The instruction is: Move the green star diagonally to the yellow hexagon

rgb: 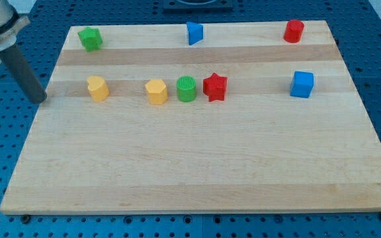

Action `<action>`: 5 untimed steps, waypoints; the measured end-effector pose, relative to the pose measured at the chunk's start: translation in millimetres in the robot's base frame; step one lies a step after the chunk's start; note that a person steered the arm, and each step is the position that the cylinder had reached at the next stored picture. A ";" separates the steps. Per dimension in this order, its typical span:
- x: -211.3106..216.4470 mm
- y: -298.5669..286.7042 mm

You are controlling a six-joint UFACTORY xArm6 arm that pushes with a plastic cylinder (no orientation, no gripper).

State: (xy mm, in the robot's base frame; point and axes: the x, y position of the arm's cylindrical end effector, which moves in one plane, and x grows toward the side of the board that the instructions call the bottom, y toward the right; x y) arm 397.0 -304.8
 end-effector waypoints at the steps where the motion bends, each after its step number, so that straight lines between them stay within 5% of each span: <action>1: -68.4 0.2; 3: -201.7 2.0; 4: -188.5 24.2; 5: -124.5 33.7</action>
State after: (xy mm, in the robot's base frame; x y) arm 272.5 -271.1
